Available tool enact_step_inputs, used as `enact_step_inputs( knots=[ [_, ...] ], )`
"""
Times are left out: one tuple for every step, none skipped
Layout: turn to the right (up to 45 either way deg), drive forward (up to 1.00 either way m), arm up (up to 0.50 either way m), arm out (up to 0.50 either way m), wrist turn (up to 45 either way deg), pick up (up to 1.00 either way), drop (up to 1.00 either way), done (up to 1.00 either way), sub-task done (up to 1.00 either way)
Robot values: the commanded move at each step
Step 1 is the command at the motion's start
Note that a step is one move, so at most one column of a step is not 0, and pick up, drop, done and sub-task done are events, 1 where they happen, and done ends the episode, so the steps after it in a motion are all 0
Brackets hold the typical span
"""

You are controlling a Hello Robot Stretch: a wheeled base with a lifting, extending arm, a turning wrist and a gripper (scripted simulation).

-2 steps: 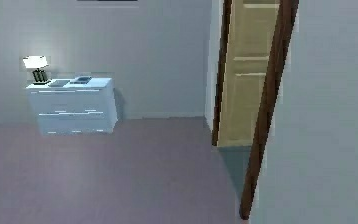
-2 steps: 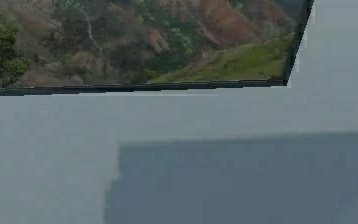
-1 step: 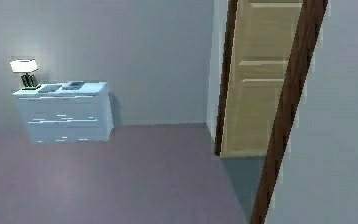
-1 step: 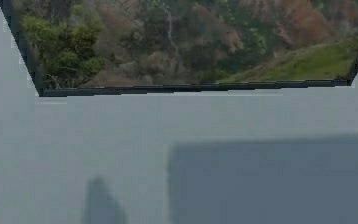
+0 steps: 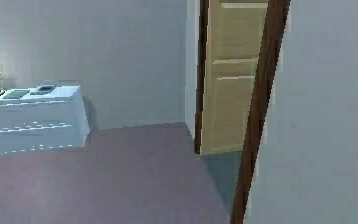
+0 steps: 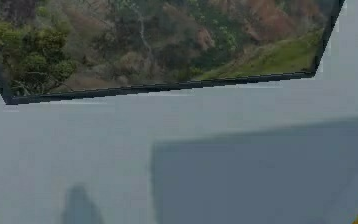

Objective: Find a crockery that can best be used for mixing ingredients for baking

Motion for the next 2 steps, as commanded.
enact_step_inputs(
  knots=[
    [0.0,1.00,0.00,0.00,0.0,0.00,0.00,0.00,0.00],
    [-3.0,0.00,0.00,0.00,0.0,0.00,0.00,0.00,0.00]
  ],
)
